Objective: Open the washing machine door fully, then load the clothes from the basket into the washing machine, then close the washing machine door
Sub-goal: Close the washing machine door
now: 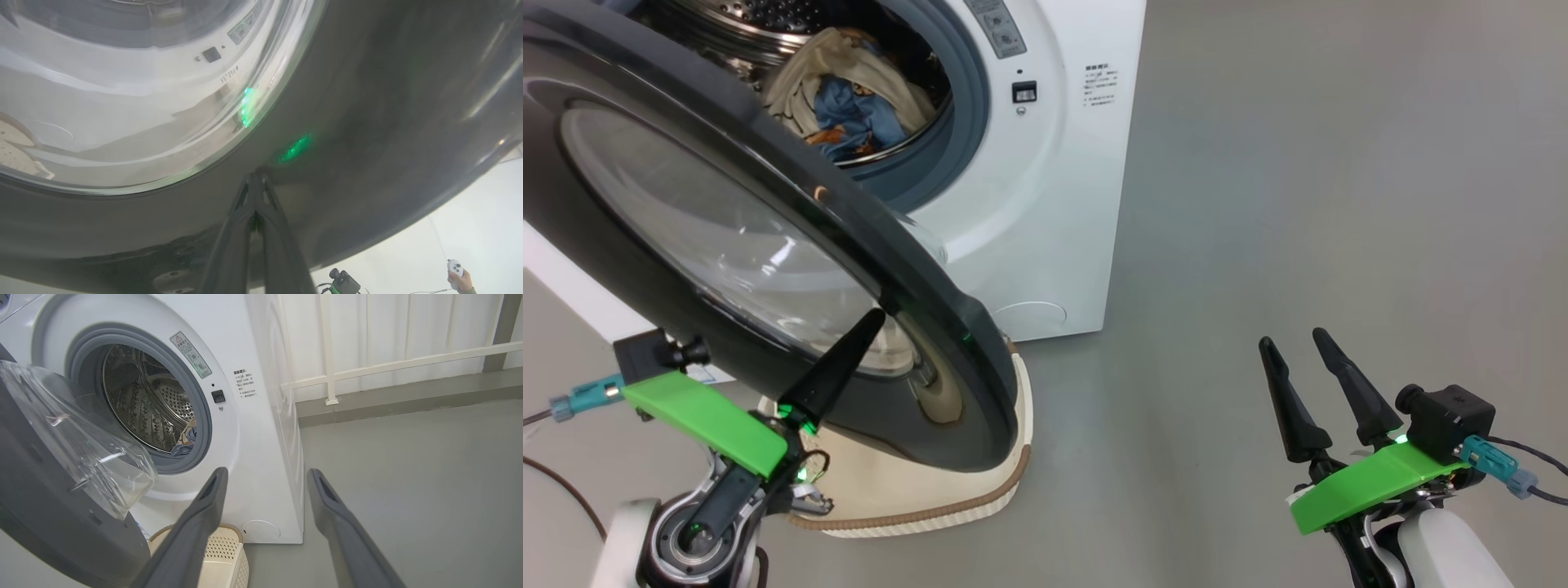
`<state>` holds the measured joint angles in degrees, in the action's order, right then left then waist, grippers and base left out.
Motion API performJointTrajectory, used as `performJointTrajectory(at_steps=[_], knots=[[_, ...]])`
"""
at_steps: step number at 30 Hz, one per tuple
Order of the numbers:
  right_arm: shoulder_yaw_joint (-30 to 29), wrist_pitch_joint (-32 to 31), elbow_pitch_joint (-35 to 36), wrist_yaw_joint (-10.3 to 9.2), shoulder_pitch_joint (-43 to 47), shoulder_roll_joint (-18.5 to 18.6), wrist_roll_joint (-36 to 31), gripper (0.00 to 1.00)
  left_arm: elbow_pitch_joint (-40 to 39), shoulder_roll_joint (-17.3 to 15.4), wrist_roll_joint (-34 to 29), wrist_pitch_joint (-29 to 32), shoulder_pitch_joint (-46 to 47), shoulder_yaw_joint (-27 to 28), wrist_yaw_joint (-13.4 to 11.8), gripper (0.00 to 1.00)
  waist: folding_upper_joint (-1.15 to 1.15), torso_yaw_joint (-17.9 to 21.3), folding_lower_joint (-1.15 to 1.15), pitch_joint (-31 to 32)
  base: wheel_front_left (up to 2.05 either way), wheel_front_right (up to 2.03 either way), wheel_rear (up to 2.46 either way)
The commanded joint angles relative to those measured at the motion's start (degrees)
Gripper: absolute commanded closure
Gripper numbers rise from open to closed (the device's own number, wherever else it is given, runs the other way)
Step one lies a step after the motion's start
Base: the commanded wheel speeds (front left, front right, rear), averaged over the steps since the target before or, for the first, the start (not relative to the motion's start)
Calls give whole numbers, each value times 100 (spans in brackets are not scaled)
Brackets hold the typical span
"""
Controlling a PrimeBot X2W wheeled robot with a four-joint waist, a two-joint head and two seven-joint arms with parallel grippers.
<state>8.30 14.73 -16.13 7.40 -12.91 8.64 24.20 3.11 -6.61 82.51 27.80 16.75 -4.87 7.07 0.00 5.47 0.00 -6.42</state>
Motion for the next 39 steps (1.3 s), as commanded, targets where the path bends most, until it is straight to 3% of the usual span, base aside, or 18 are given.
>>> performJointTrajectory(at_steps=[1,10,11,12,14,15,16,29,39], knots=[[89,27,146,9,-86,-24,-84,0,-118,-193,18,-76,273,192,42,100,0,-44,0,26,0,0,0],[61,27,132,9,-39,-40,-79,0,-149,-376,-23,-258,109,207,42,100,0,-215,0,156,0,0,0],[57,27,132,9,-37,-39,-76,0,-165,-405,-47,-285,78,209,42,95,0,-235,0,163,0,0,0],[49,27,133,9,-34,-37,-74,0,-184,-440,-86,-320,47,210,42,73,0,-256,0,169,0,0,0],[36,27,135,9,-31,-31,-70,0,-223,-508,-194,-424,-5,213,42,44,0,-297,0,179,0,0,0],[30,27,136,9,-29,-28,-68,0,-247,-547,-268,-486,-31,207,42,4,0,-316,0,185,0,0,0],[26,27,136,9,-27,-24,-66,0,-276,-586,-354,-564,-58,198,42,0,0,-335,0,192,0,0,0],[47,27,122,9,-11,32,-35,0,-490,-1084,-1766,-2127,-468,-245,42,0,0,-439,0,303,0,0,0],[82,27,126,9,-14,88,-12,0,31,-1329,-3017,-3633,-701,-590,42,0,0,-429,0,339,0,0,0]])
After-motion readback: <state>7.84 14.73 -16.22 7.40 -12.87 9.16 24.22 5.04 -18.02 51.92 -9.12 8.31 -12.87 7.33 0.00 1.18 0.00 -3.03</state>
